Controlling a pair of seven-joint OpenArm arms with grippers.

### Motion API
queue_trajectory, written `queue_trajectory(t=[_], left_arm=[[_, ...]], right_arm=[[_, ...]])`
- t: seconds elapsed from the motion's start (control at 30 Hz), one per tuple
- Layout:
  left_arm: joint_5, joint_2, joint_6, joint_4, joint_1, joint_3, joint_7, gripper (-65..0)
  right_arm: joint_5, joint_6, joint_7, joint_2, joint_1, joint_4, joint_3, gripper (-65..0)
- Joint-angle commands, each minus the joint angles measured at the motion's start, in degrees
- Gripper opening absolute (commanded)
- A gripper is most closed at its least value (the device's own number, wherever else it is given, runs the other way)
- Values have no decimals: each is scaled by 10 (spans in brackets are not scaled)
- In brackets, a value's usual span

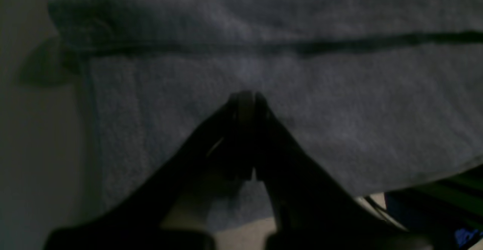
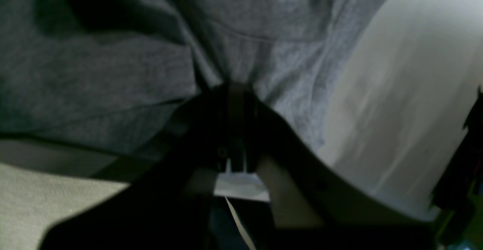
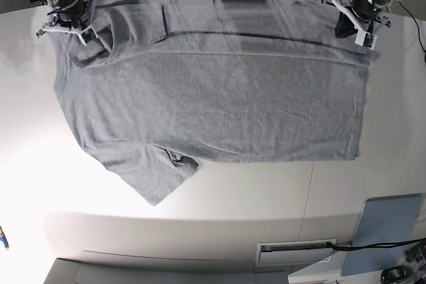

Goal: Fold the T-shirt properly
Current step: 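Grasp the folded edge with both grippers and drag the shirt back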

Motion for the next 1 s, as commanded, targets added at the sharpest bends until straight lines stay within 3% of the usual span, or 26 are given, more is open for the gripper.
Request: queue_trajectory(t=[0.0,0.23,0.37,0.4,0.43,0.5,0.57,0.63,0.73,0.97], left_arm=[[21,-5,4,10,11,1,33,-650],[21,-33,5,80,9,0,37,-650],[21,-54,43,120,6,0,7,-650],[21,-60,57,126,6,0,-10,-632],[21,-67,69,128,2,0,-28,-561],[21,-74,88,126,-21,0,-30,-424],[12,-74,92,116,-60,1,-2,-353],[-21,-74,83,90,-111,1,18,-351],[-44,-71,73,32,-192,1,37,-351],[-63,-72,59,-145,-346,8,37,-352]], right_arm=[[-14,-12,3,9,-1,17,5,-650],[-14,-31,18,9,4,64,53,-650],[-14,-20,23,9,23,85,98,-650],[-14,-10,29,9,29,87,108,-650],[-14,2,36,9,36,87,116,-630],[-13,9,51,9,54,87,125,-538],[3,8,75,8,76,87,126,-428],[54,9,96,8,104,87,126,-373],[133,9,46,5,158,83,122,-373],[170,68,25,-27,252,28,121,-373]])
